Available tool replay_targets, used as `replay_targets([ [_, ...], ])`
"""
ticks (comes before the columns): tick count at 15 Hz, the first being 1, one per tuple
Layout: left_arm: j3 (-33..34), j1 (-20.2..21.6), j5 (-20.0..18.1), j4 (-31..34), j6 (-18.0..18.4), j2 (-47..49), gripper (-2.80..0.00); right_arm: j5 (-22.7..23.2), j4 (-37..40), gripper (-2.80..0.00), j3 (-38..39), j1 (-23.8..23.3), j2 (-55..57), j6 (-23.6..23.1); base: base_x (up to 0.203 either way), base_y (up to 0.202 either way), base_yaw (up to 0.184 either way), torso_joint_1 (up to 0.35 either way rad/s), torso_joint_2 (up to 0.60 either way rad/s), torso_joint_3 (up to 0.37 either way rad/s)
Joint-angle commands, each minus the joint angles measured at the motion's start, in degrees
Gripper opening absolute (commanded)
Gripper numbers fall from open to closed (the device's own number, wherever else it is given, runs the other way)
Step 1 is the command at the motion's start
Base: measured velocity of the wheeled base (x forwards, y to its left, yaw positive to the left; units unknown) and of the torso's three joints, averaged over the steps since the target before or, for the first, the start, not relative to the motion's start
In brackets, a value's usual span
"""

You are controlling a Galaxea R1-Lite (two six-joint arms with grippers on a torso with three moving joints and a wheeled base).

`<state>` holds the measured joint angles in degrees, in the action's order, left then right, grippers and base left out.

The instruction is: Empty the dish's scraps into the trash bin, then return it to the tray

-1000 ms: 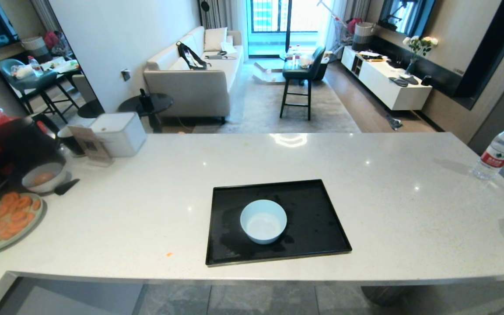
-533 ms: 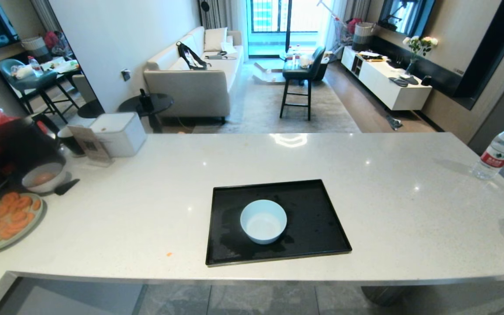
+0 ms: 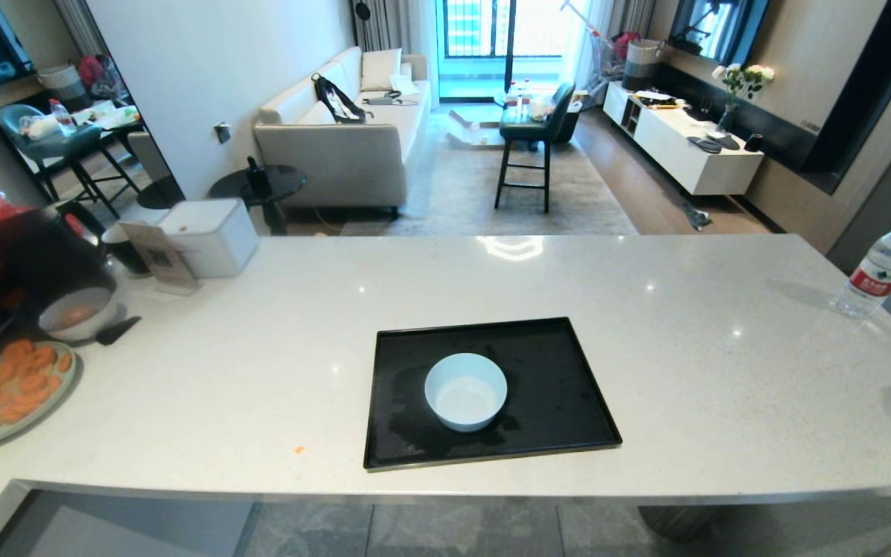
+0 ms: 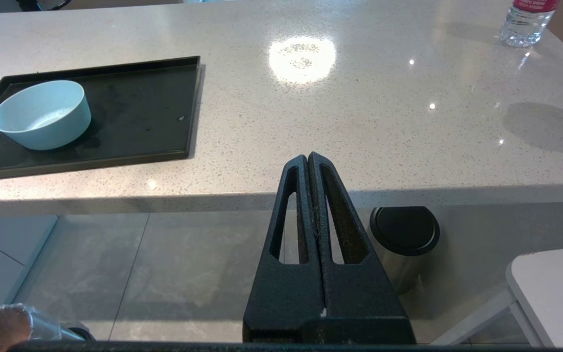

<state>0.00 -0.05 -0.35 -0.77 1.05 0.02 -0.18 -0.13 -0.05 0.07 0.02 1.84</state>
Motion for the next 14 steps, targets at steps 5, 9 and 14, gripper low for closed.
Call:
replay_targets([
  [5,0.00,-0.04,0.00,-0.02,0.01,-0.02,-2.80,0.01,0.05,-2.80,-0.04,0.01,-0.02,0.00,0.000,0.000,0.000,0.000,0.00,0.000],
  [9,0.00,-0.02,0.00,-0.02,0.01,-0.02,-2.80,0.01,0.05,-2.80,-0.04,0.01,-0.02,0.00,0.000,0.000,0.000,0.000,0.00,0.000],
  [14,0.00,-0.04,0.00,-0.02,0.01,-0.02,-2.80,-0.01,0.05,-2.80,-0.04,0.01,-0.02,0.09,0.000,0.000,0.000,0.000,0.00,0.000],
])
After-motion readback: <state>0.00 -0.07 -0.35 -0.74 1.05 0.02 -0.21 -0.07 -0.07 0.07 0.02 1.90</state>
